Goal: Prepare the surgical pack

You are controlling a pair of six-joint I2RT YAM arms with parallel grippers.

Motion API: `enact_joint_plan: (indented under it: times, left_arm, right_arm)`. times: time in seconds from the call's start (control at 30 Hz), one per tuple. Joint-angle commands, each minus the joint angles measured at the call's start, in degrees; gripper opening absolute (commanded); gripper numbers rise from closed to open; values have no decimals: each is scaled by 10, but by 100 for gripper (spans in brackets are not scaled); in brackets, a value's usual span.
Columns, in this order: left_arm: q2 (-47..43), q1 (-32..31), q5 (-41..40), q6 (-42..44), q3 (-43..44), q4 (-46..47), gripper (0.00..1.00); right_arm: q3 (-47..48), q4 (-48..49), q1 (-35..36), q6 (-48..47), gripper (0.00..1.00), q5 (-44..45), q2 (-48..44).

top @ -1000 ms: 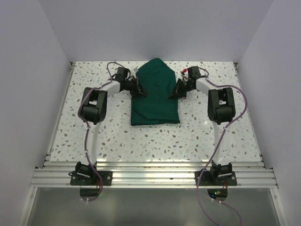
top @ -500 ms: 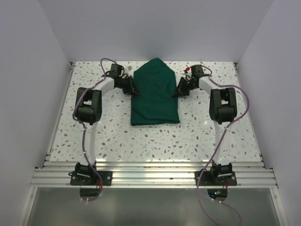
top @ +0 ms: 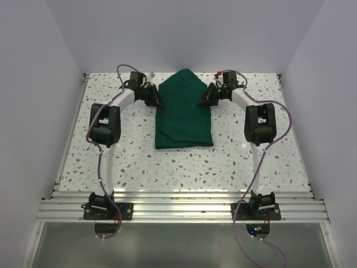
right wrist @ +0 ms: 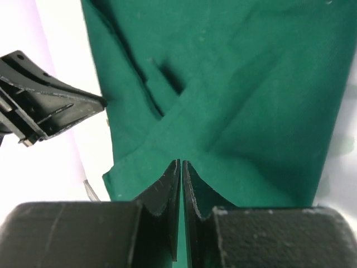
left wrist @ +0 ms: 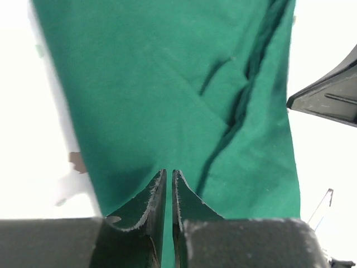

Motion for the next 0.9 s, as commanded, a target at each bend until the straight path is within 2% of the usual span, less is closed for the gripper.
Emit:
enact_joint_plan:
  times: [0.0,0.23,0.47,0.67,0.7,0.8,0.83,0.87]
  left_arm:
    - [19,9,-23,-13,-21,-13,11]
    - [-5,13,-70,-2,-114,-56,8]
    - [-87,14,-80,4,-254,-38,8]
    - [-153,14,-93,25,-299,-42,8]
    - [-161,14,-94,27,-298,-42,9]
    - [-181,14,-93,32,-260,-45,22]
    - [-182,13,-90,34,-228,-44,31]
    - [-179,14,-94,35,-209,-44,36]
  right_arm:
    - [22,-34,2,7,8,5,32]
    - [-117,-57,3,-32,8,35,-7]
    - [-215,-72,4,-60,8,48,-77]
    - [-277,-93,5,-92,9,61,-140]
    - [-268,-101,6,-96,9,65,-145]
    - [-238,-81,6,-99,11,84,-176]
    - [-230,-72,5,-94,12,94,-185]
    - [-213,-49,5,-91,17,116,-196]
